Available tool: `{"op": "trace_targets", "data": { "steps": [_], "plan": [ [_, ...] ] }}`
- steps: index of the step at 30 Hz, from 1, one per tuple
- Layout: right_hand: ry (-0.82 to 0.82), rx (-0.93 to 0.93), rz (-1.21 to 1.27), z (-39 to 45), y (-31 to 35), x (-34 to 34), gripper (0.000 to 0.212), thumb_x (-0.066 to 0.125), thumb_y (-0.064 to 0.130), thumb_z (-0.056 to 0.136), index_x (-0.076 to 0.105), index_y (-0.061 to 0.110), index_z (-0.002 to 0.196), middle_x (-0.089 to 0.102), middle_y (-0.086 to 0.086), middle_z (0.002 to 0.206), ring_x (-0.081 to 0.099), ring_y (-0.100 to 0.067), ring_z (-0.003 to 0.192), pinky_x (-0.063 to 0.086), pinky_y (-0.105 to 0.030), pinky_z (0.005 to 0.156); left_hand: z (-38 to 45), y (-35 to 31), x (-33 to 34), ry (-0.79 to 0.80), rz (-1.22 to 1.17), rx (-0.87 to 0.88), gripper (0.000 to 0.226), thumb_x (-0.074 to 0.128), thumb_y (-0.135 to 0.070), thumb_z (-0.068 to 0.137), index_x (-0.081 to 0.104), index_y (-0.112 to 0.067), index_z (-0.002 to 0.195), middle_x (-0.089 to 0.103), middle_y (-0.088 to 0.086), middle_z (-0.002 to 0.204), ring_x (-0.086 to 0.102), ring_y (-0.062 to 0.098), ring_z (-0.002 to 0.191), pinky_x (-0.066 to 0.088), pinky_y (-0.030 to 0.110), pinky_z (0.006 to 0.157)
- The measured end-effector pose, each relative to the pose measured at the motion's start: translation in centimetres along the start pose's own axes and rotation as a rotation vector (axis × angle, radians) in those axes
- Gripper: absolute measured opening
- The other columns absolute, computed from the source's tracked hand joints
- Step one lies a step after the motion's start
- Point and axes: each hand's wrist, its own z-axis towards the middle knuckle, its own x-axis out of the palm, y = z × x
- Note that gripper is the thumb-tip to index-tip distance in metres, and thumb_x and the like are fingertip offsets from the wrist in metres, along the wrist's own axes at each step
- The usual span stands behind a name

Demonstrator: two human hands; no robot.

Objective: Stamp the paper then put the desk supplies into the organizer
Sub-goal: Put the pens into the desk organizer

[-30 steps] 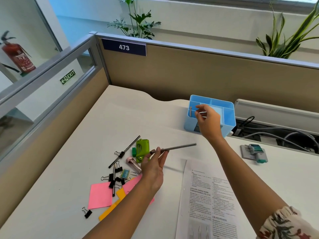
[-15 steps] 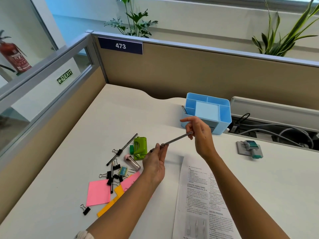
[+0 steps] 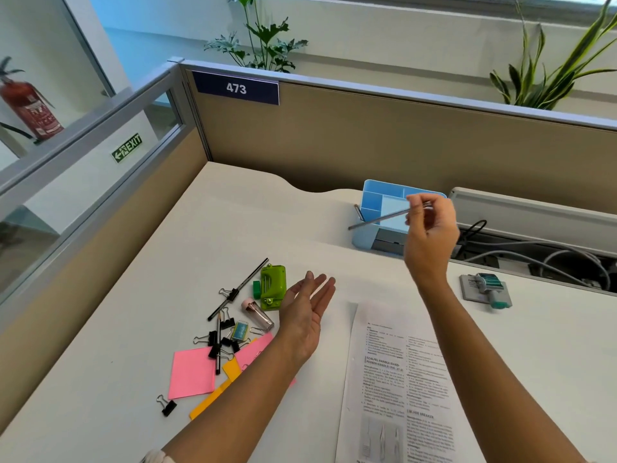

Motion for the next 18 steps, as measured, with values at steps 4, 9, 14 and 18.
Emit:
{"op": "trace_targets", "data": {
  "steps": [4, 9, 14, 18],
  "plan": [
    [-0.028, -0.121, -0.183, 2.0, -0.6, 0.4, 0.020, 0.051, 0.026, 0.100, 0.063, 0.010, 0.096, 0.055, -0.004, 0.094, 0.052, -0.011, 0.082, 0.044, -0.015, 0.067, -0.2, 0.2, -0.4, 0.005, 0.060, 0.006, 0.030, 0.060, -0.015, 0.093, 0.050, -0.001, 0.118, 0.066, 0.021, 0.115, 0.073, 0.026, 0.089, 0.061, 0.029, 0.070],
    [0.162, -0.201, -0.310, 2.6, -1.9, 2.1, 0.016, 0.054, 0.019, 0.099, 0.064, 0.007, 0.097, 0.051, -0.001, 0.098, 0.051, -0.008, 0.084, 0.044, -0.011, 0.070, -0.1, 0.1, -0.6, 0.026, 0.125, 0.025, 0.023, 0.062, -0.014, 0.092, 0.052, -0.003, 0.109, 0.068, 0.021, 0.111, 0.073, 0.028, 0.090, 0.061, 0.030, 0.071],
    [0.274, -0.182, -0.391, 2.7, -2.7, 3.7, 0.014, 0.058, 0.021, 0.096, 0.064, 0.009, 0.100, 0.056, -0.005, 0.105, 0.058, -0.015, 0.090, 0.053, -0.023, 0.081, 0.4, -0.6, -0.8, 0.003, 0.258, 0.104, 0.016, 0.063, -0.014, 0.092, 0.054, -0.006, 0.103, 0.069, 0.017, 0.102, 0.071, 0.026, 0.072, 0.057, 0.027, 0.060],
    [0.300, -0.128, -0.355, 2.3, -2.8, 4.6, 0.014, 0.062, 0.018, 0.094, 0.064, 0.010, 0.105, 0.059, -0.006, 0.108, 0.061, -0.015, 0.092, 0.055, -0.024, 0.082, 1.2, -1.0, -1.4, -0.059, 0.549, 0.281, 0.011, 0.066, -0.013, 0.089, 0.057, -0.012, 0.096, 0.067, 0.009, 0.094, 0.057, 0.014, 0.062, 0.045, 0.023, 0.055]
  ]
}}
